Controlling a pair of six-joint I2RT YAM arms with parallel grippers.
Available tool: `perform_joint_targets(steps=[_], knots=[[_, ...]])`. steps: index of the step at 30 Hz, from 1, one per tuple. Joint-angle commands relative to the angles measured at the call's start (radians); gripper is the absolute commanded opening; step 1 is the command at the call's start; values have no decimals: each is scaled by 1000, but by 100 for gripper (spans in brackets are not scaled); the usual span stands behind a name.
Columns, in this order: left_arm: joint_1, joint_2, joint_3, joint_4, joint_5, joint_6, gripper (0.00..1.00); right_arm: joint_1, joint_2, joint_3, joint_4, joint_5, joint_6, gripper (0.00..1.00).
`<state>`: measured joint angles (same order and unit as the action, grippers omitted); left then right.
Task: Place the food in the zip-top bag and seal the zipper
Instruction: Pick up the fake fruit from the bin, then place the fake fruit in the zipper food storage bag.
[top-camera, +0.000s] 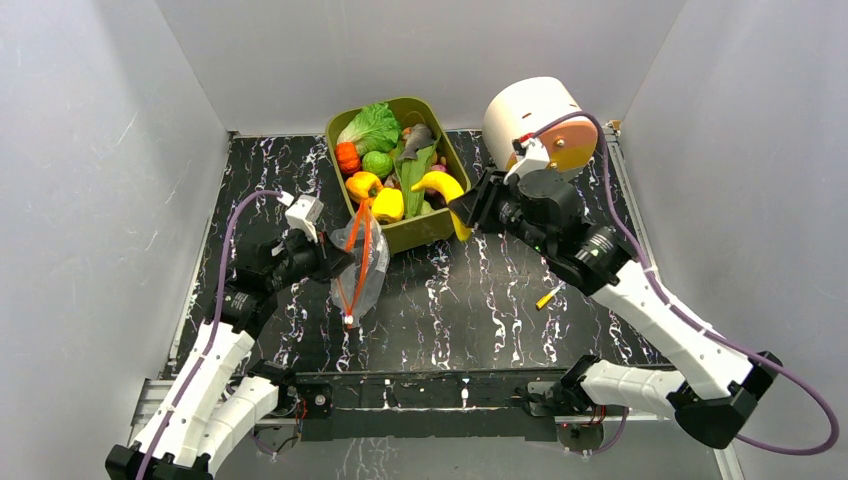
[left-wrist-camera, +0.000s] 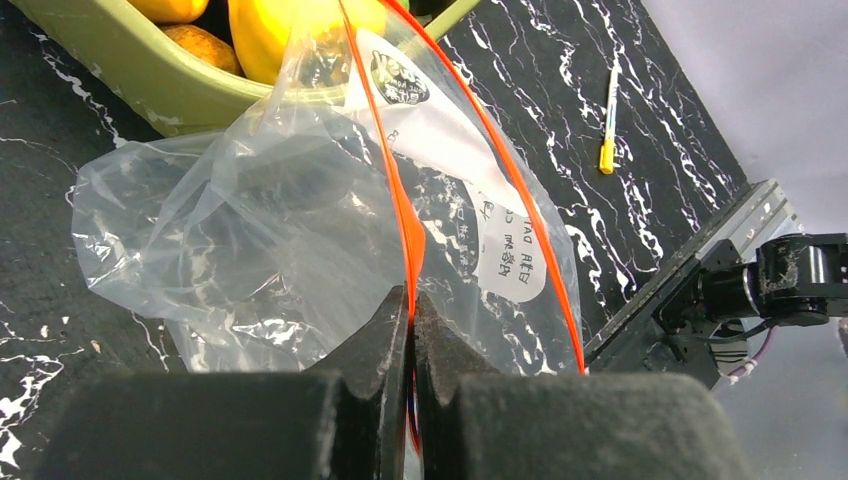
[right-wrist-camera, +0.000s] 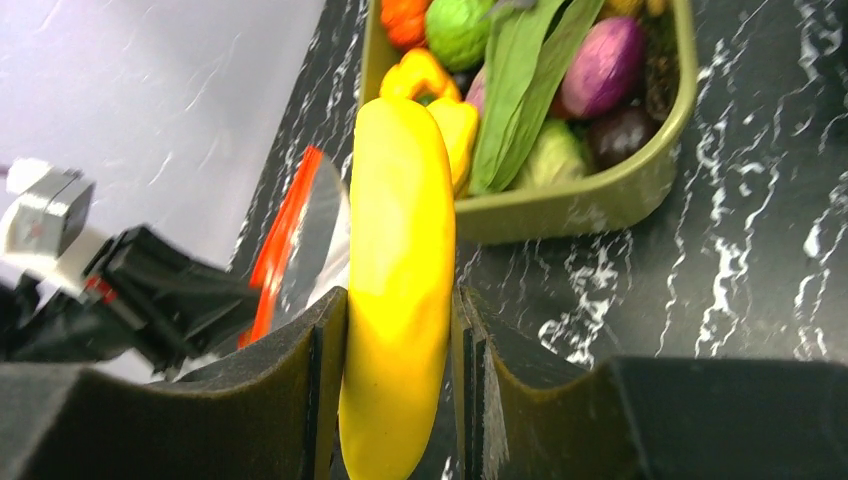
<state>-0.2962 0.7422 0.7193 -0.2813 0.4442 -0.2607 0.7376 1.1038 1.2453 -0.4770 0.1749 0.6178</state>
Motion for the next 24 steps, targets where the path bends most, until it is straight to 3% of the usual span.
perform_joint_targets(steps=[1,12,24], knots=[[5,-6,-16,52,36,-35,0,5,-91,-1,-81,-144,84,14],[0,37,-21,65,69,-130,0,31,-107,-46,-55,-293,215,13],[-5,4,-31,31,59,-164,0,120,-63,-48,-10,-312,262,14]])
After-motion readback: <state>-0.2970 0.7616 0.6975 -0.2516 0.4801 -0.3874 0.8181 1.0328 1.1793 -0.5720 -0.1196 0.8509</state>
